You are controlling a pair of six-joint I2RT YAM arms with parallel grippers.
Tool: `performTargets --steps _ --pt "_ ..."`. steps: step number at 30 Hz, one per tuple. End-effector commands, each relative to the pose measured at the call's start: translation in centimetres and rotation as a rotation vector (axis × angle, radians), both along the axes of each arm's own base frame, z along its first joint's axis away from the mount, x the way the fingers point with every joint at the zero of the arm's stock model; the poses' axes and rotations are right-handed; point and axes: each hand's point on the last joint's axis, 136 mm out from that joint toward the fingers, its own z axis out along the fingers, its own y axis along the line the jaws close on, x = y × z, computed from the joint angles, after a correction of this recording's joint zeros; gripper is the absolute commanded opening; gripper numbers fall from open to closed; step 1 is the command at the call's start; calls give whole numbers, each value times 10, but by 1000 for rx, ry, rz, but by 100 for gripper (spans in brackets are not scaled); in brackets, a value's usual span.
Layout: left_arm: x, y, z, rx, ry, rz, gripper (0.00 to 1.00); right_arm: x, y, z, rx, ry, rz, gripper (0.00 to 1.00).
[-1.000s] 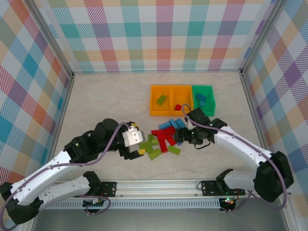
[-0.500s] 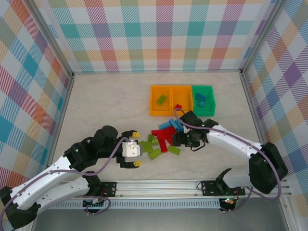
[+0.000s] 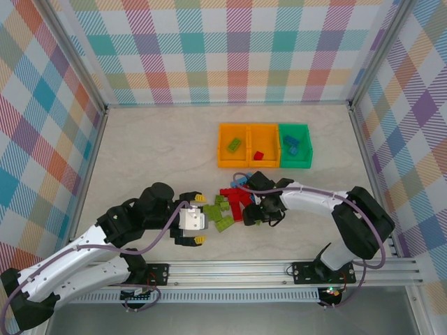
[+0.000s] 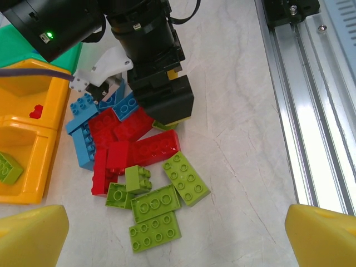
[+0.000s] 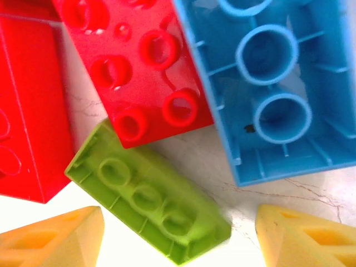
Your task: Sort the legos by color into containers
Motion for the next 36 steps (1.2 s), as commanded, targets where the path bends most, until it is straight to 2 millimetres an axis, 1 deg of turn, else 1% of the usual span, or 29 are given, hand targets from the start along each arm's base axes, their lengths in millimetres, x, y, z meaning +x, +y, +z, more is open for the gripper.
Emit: performTargets --steps 1,4,8,10,13,15,17,19,23,25,29,31,33,36 --pt "-5 -4 -1 -12 -7 -38 100 -8 5 -5 -15 1 120 73" --pt "-5 -5 -2 -11 -4 -41 100 -3 1 -7 -71 -19 158 70" --pt "-5 -5 -2 -10 -6 -41 100 -3 12 -10 -66 -15 215 69" --pt "-5 -5 -4 -8 -6 -43 100 1 13 -11 -115 -32 236 70" --pt "-6 -5 -4 -7 -4 -50 100 5 17 -13 -144 -44 275 70" --pt "-6 -5 -5 -6 -2 -50 100 8 16 -13 -170 -51 278 69" --pt "-6 -5 -5 -5 -3 -51 100 7 14 -13 -194 -53 282 66" --pt "-6 -5 -5 -4 -5 -53 100 7 15 -12 -207 -59 293 61" --pt "-7 -6 -6 -4 -1 -58 100 8 20 -7 -215 -89 316 52" --pt "-7 -6 -6 -5 -1 -60 100 8 22 -8 -210 -86 319 44" --pt "-7 -5 -7 -2 -2 -60 100 2 16 -13 -241 -57 317 37" --pt "-8 -6 -6 -7 -5 -65 100 -2 15 -11 -240 -59 318 35" --pt "-9 -6 -5 -17 -7 -71 100 -5 16 -4 -223 -72 311 32" --pt "-9 -7 0 -40 -22 -70 100 -8 14 17 -179 -113 273 29"
